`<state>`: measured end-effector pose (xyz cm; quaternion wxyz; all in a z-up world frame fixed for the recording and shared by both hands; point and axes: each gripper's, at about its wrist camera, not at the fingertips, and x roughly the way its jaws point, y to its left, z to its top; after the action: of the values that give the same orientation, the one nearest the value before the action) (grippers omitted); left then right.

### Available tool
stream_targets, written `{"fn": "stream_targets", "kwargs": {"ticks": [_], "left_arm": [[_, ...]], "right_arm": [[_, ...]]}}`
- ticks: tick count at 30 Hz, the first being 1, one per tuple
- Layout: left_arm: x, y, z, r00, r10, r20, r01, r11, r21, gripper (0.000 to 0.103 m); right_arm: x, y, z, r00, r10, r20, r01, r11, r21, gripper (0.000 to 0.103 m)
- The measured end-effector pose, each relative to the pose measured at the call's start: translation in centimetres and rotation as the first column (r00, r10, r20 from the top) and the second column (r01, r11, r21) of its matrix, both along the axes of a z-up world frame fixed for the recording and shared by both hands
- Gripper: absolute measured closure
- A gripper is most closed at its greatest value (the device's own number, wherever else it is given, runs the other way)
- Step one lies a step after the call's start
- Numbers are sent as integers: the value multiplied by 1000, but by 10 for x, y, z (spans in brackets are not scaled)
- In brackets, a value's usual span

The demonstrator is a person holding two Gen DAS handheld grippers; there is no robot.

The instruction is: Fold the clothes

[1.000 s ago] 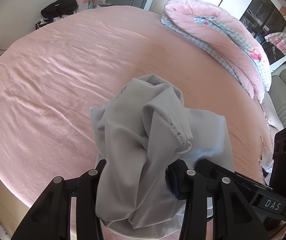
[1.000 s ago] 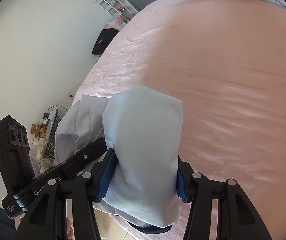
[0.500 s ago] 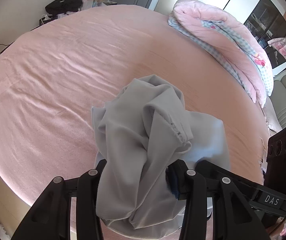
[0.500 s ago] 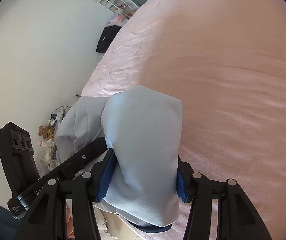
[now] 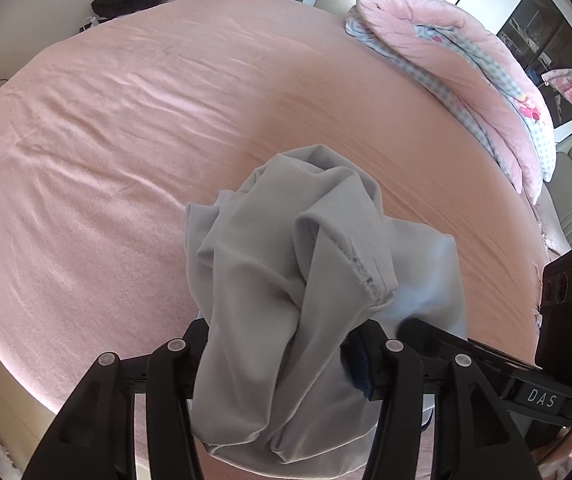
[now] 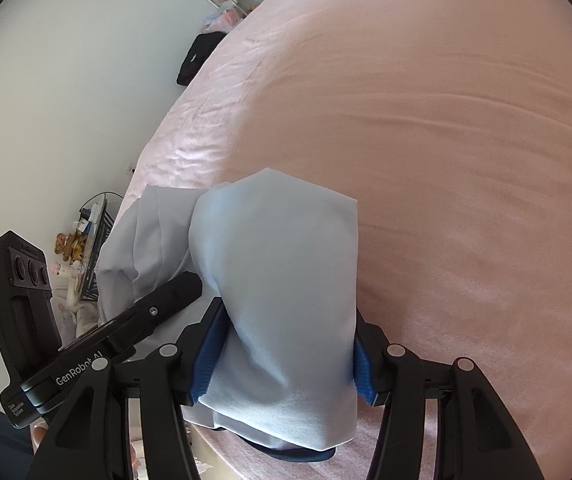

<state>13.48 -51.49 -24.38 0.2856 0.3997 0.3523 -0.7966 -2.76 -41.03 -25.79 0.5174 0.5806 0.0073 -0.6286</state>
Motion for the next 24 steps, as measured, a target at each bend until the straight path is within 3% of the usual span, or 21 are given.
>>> {"fn": "stream_targets", "kwargs": {"ticks": [3,6,9,14,19,20,21,22,24], "left_arm": [[4,-1,3,999,38,3,-38,998,42,42],[7,1,15,998,58,19,-59,998,33,39],[4,12,35,994,51,96,-41,994,-103,39],[0,33,66,983,37,181,18,956,-293,39],[-4,47,87,987,14,163,59,897,-437,39],[-5,48,91,989,12,144,57,886,-460,39],[-3,52,95,993,1,118,56,877,-477,41],[-3,54,97,995,-15,96,60,872,-486,42],[-9,55,97,994,-39,102,83,877,-473,70]], "right_arm": [[-1,0,0,1000,3,-6,-3,1000,0,40],[1,-1,10,995,7,-97,-2,999,49,28],[2,1,29,980,16,-197,-3,998,65,28],[-2,12,63,946,-11,-325,23,999,33,28],[-1,19,80,924,-35,-381,32,999,-12,29],[0,21,82,921,-39,-387,31,999,-27,38],[1,22,84,921,-40,-389,30,999,-32,60],[2,21,83,924,-31,-382,21,999,-32,69],[3,18,79,932,-13,-363,4,1000,-24,82]]}}
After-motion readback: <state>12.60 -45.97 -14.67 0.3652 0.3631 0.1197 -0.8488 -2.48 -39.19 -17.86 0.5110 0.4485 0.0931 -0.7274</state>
